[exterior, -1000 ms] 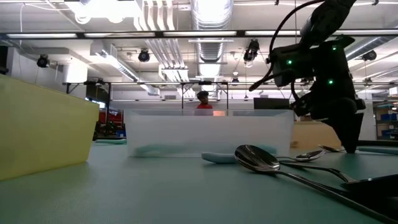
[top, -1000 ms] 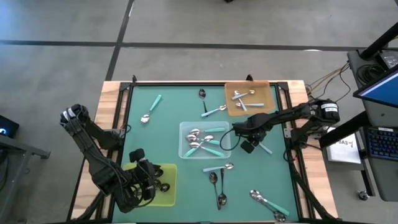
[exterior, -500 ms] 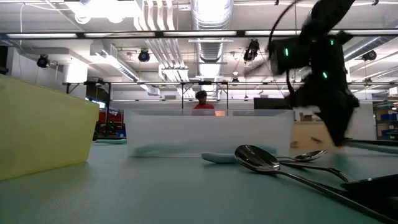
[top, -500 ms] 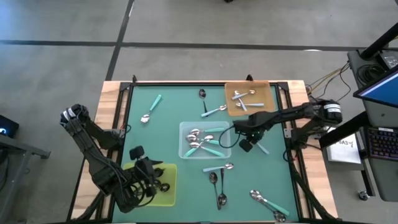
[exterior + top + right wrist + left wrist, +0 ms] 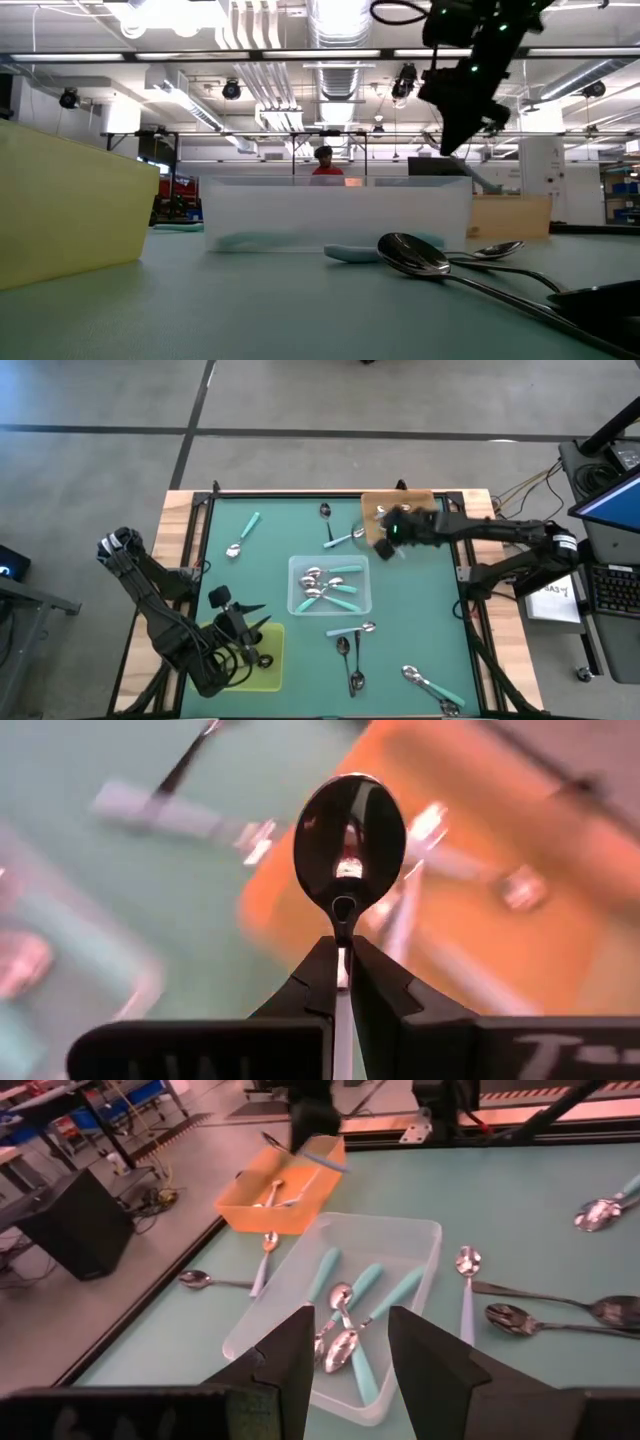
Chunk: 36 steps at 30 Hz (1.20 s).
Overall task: Sort silverware by color (type)
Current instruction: Put the purple spoon into the orange bin, then put the green spoon into the transparent bin
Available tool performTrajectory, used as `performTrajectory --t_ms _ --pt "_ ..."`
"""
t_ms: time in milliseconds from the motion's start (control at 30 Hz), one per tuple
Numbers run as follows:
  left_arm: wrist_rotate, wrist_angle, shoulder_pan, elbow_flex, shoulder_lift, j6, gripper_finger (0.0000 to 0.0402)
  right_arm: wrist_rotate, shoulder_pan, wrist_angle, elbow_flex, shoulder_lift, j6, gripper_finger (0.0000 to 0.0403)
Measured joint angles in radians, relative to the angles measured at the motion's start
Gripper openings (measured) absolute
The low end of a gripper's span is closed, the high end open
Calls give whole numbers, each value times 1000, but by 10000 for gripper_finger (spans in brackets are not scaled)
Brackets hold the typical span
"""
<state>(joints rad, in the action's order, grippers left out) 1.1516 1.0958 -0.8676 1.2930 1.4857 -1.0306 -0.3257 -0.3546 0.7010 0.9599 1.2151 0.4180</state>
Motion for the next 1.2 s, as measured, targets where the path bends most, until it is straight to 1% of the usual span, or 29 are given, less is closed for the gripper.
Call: performTrajectory --t_ms 100,167,300,400,467,567,667,700,733,767,867,933,1000,1100,1200 --pt "-8 3 13 0 0 1 115 -13 -131 -36 26 46 -86 9" --pt "-9 4 16 0 0 0 115 -11 -212 -41 42 85 -112 9" --pt "-10 20 19 0 0 -13 115 -12 -329 -45 50 173 -151 14" --pt "-17 66 26 0 0 -64 115 -12 -379 -68 50 244 -212 26" --pt "-29 127 34 0 0 -126 115 -13 -404 -77 64 282 -226 35" --pt "-53 252 62 0 0 -246 115 -19 -421 -85 95 325 -254 50" --pt "-87 414 119 0 0 -384 115 -15 -418 -89 139 351 -304 68" --pt "-96 467 145 0 0 -429 115 -12 -416 -89 154 357 -306 75" --pt "-99 479 174 -9 -2 -458 115 -8 -414 -89 168 363 -303 82" --pt "-99 467 206 -24 -11 -437 115 -6 -409 -91 181 368 -293 89" --pt "-133 400 322 -92 -44 -321 115 39 -391 -90 208 377 -252 110" --pt "-196 398 411 -150 -57 -275 115 89 -366 -85 215 377 -224 122" --pt "-258 396 508 -214 -67 -237 115 118 -337 -76 212 370 -191 133" --pt "-352 377 665 -317 -94 -163 115 123 -282 -68 210 353 -147 145" --pt "-427 246 825 -405 -132 -18 115 124 -222 -58 210 344 -141 151"
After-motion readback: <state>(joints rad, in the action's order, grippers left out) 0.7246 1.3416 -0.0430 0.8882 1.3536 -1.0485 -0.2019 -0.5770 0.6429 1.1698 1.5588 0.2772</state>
